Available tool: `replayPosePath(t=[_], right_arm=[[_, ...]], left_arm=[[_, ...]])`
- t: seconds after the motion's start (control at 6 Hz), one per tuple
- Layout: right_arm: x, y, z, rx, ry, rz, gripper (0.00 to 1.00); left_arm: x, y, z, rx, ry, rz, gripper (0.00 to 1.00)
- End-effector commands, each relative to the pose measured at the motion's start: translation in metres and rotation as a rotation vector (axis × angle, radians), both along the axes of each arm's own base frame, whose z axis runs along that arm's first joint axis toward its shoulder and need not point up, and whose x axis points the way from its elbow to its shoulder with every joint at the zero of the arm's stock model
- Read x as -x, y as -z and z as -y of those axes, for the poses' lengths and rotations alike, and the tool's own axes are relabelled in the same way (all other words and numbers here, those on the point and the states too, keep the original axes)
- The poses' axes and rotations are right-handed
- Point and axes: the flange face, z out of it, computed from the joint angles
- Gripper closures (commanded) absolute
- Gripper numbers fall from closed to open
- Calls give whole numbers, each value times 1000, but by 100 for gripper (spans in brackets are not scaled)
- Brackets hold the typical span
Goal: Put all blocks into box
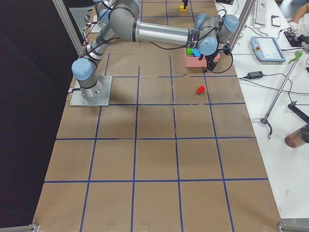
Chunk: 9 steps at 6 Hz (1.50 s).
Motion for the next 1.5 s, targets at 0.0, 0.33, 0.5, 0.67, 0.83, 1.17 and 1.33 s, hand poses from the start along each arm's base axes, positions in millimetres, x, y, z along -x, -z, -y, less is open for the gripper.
replayPosePath(t=[0.0, 0.33, 0.5, 0.67, 0.83, 1.17, 1.33], right_arm=[[32, 57, 25, 36, -73, 8, 0], [41, 106, 33, -4, -73, -3, 0], [40, 122, 26, -36, -79, 8, 1], [42, 144, 18, -15, -83, -15, 1], [41, 150, 6, 1, -87, -29, 1], [38, 150, -3, 8, -90, -25, 21], [39, 148, -3, 9, -88, -27, 39]], left_arm=[[-22, 16, 2, -25, 44, -2, 1], [-37, 26, -6, -44, 37, -13, 1], [-34, 27, -5, -29, 39, -43, 7], [-31, 31, -6, -28, 44, -65, 12], [-31, 33, -7, -36, 49, -62, 12], [-32, 30, -6, -35, 58, -55, 19], [-31, 32, -8, -43, 82, -57, 39]])
